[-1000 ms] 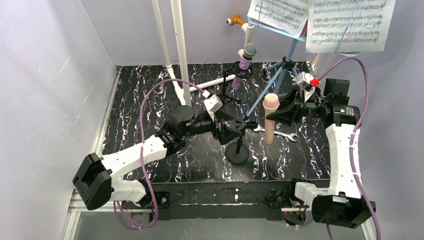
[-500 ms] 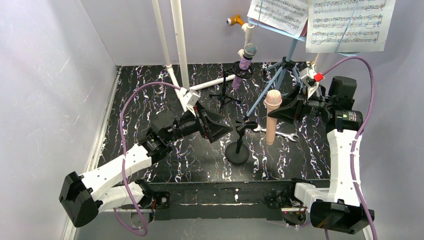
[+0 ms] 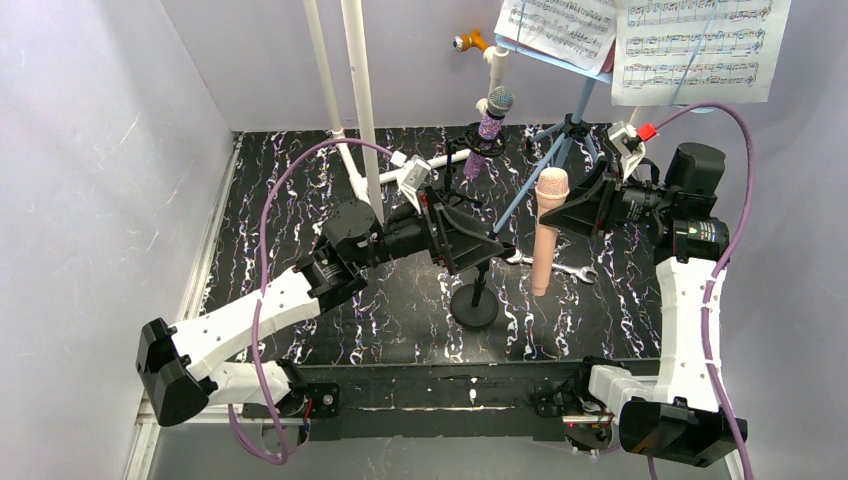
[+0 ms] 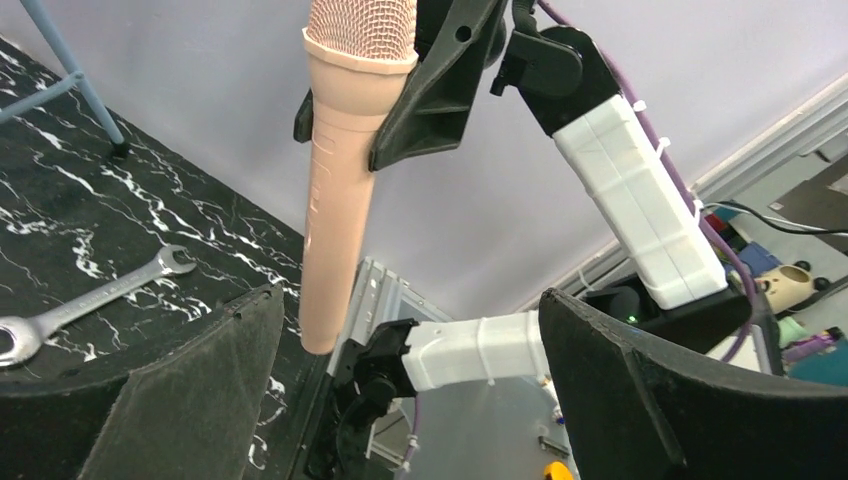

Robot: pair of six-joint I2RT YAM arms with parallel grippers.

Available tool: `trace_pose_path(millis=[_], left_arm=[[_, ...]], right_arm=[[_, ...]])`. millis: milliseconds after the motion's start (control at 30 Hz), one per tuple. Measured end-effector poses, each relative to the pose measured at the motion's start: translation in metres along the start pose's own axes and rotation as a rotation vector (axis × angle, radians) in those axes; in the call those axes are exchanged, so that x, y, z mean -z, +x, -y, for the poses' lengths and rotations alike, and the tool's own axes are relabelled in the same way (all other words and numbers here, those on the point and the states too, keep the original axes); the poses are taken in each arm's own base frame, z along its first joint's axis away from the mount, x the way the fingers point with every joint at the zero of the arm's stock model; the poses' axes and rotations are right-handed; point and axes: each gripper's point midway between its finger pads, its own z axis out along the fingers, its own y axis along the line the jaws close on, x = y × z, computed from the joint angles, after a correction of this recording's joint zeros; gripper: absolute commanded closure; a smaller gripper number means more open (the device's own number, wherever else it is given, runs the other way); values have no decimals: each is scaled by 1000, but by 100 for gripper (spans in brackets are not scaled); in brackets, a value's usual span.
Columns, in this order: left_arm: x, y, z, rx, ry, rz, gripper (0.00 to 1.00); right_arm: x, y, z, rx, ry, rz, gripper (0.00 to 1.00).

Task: Pack up the instrument practice props
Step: Place the microphone at the center of the board.

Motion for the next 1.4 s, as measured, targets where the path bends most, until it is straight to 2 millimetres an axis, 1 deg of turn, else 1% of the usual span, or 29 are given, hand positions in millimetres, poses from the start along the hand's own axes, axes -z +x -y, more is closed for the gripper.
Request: trace_pose_path(millis=[200,400,500,667,867,933,967,1000,1100,1133,1167,1233,1333,1367,1400], left_arm=[[-20,0,-2,-65,-24,-1,2],[-45,5,-4,-106,-37,-11,4],[-56,10,-5,-122,-42,-19,7],[-73,17,-11,-128,-64,-30,16],[-91,33,-22,-102,-86,-57,25],[-94,40,-25,-90,-95,-69,33],[-95,44,-26,-84,-98,-75,38],[-95,45,-26,-81,-100,-77,60],[-96,47,-26,-61,-110,-77,89],[-96,47,-26,-65,-107,-78,96],[-96,47,-25,-63,-105,-78,100],[-97,47,-24,-66,-100,-79,100],[-97,48,-23,-65,-97,-82,100],[-97,48,-23,-66,-97,-82,100],[-97,49,-23,-66,-97,-83,100]], right_arm=[[0,-10,-4,-24,-4,8,93],[0,-20,-8,-46,-1,18,94],[0,-25,-7,-62,9,26,94],[0,-30,-7,-80,20,35,94],[0,-35,-6,-92,33,46,94],[0,-36,-6,-92,34,48,94],[0,-36,-6,-92,34,48,94],[0,-37,-6,-93,35,49,94],[0,-36,-5,-99,35,50,94],[0,-36,-5,-102,38,51,92],[0,-36,-5,-106,38,51,88],[0,-35,-6,-111,34,49,77],[0,-35,-7,-108,29,47,55],[0,-34,-8,-105,26,46,45],[0,-34,-8,-102,25,45,37]])
